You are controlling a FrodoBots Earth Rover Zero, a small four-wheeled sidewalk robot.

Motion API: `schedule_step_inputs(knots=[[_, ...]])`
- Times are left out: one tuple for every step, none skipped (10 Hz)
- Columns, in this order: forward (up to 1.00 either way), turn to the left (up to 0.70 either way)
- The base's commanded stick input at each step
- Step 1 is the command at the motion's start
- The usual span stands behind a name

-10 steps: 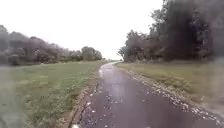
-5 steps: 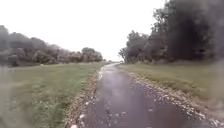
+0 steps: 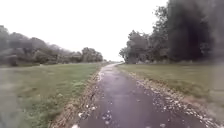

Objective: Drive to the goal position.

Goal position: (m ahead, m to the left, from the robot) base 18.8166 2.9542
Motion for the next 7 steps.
schedule_step_inputs(knots=[[0.7,0.0],[0.7,0.0],[0.7,0.0],[0.7,0.0],[0.7,0.0],[0.7,0.0],[0.7,0.0]])
